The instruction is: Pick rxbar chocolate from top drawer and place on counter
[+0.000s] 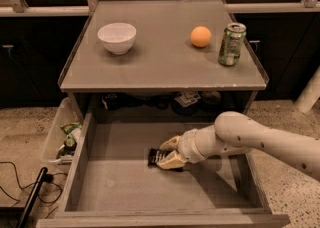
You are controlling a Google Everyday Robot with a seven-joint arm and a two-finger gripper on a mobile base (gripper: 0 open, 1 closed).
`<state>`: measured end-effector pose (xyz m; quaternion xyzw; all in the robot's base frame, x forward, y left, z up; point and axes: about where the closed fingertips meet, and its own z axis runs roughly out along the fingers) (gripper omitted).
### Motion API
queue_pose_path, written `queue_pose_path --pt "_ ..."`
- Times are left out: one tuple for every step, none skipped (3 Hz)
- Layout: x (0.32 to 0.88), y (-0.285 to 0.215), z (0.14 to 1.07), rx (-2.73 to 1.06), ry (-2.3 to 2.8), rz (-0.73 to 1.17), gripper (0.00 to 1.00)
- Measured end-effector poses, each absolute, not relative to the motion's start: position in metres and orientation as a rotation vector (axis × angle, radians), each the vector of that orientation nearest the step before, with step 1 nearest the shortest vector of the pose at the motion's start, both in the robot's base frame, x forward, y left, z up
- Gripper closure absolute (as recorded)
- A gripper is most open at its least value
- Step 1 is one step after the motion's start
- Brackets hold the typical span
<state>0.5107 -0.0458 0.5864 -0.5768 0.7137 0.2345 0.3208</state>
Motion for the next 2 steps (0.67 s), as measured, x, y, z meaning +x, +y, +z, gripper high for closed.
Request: queue_pose_path --pt "0.5107 -0.0458 0.5864 -1.515 1.875 0.616 1.00" --pt "0.5107 -0.0457 0.5905 -1.515 1.875 0.616 1.00"
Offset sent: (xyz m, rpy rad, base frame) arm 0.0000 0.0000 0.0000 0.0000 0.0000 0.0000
